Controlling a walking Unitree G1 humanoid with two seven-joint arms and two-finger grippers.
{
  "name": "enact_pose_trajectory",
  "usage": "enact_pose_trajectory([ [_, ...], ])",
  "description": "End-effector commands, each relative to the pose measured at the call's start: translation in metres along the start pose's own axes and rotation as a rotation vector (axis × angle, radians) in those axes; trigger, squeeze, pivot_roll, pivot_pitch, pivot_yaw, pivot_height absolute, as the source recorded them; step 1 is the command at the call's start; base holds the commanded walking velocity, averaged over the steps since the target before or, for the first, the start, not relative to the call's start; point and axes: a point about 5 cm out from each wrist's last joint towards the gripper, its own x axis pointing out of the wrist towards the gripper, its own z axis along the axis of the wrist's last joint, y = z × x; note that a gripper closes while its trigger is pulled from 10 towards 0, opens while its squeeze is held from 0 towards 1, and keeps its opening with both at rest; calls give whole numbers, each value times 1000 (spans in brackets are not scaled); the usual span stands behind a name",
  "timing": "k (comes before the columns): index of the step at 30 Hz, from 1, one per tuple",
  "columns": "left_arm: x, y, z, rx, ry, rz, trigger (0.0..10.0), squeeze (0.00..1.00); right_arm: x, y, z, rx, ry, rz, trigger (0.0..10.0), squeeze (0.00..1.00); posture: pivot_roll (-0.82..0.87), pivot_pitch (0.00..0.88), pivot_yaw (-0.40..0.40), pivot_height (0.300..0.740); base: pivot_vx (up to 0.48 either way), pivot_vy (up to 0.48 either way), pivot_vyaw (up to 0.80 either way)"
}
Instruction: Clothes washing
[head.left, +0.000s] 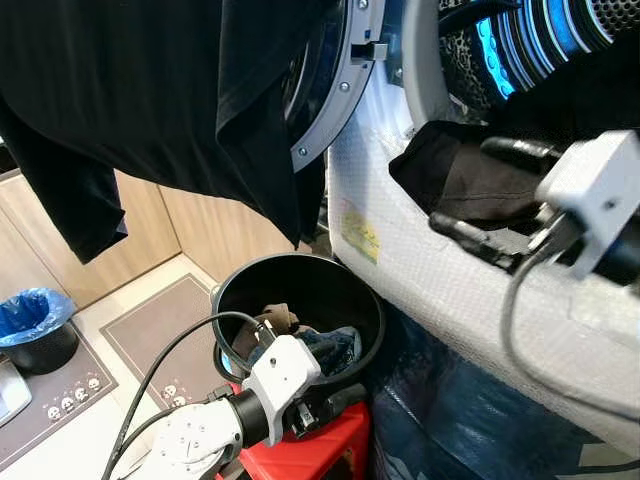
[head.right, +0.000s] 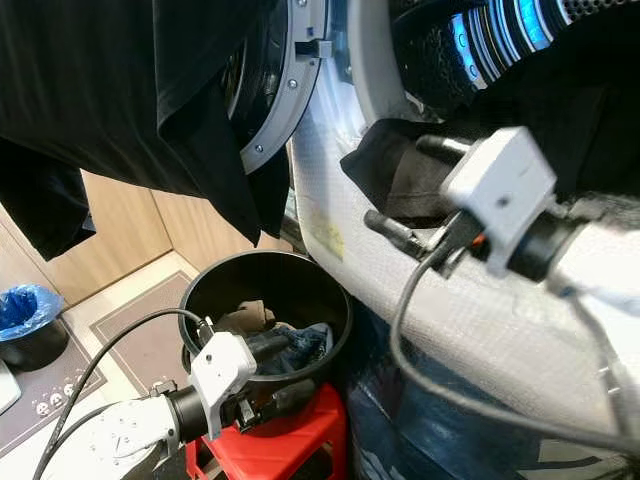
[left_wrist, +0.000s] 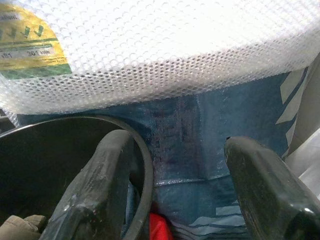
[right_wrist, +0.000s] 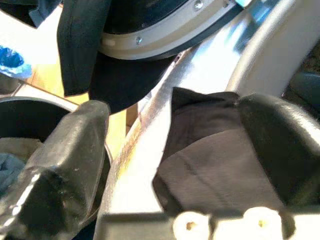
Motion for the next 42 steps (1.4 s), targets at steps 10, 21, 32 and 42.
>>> enact_pose_trajectory([
  [10,2,-5,-1,-7,-2,-5,10000,0,13,21,-19,-294,2,-154,10000,0,-60,98,-4,740,0,0,0],
  [21,2,-6,-1,-8,2,-10,10000,0,20,23,-45,-486,95,-231,10000,0,-55,101,-1,740,0,0,0],
  [32,1,-7,-1,-9,5,-10,10000,0,19,11,-52,-526,108,-331,0,0,-52,105,0,740,0,0,0],
  [42,1,-7,-1,-8,7,-15,10000,0,18,6,-52,-519,98,-364,0,0,-52,105,1,740,0,0,0],
])
